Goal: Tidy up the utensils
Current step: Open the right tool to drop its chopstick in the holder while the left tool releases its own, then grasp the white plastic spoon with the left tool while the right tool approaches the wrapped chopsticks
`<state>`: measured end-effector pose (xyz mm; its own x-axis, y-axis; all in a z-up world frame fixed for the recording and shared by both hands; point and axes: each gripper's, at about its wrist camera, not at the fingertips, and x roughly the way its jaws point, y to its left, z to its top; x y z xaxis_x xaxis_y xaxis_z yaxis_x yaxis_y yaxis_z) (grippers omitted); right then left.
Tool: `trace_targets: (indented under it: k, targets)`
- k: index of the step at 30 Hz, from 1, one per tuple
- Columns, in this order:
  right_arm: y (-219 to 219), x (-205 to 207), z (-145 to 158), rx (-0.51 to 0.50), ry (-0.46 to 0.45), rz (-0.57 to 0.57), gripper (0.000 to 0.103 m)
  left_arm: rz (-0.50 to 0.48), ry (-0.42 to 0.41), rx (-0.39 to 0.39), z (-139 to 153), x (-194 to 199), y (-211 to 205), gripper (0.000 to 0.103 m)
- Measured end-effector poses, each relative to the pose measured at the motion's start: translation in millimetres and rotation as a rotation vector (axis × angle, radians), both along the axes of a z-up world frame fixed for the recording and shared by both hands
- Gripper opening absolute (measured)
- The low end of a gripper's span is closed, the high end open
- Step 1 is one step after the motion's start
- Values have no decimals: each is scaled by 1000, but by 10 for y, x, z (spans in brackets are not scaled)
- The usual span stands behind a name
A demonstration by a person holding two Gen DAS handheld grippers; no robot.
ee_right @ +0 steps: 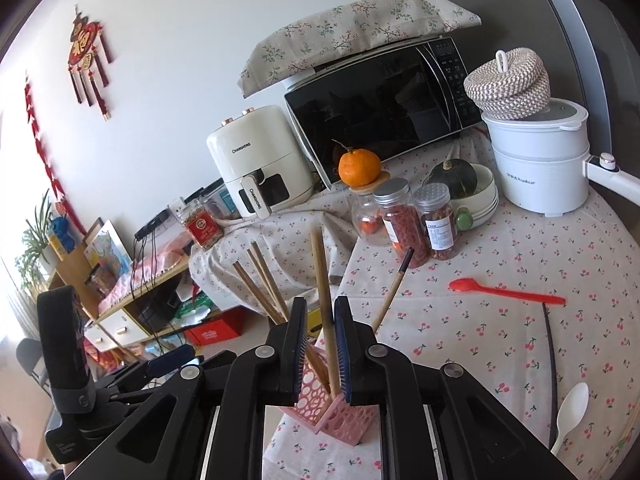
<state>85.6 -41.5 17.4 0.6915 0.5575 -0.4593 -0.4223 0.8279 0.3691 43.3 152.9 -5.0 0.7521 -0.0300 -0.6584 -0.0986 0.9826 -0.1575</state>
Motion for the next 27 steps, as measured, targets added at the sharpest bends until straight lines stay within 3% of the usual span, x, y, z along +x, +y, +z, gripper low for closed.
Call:
trace_targets:
  k: [3,12,27]
  targets:
    - [-113,-34,56,28,-12,-2,42,-8,-18,13,37,-36,-36,94]
    - [-600,-266,322,13,-91,-32,68,-78,-53,34,142,-135,-297,100]
    - [-1562,-383,325,-143,-82,-266,103,-261,-61,99,154,-190,-1210,102]
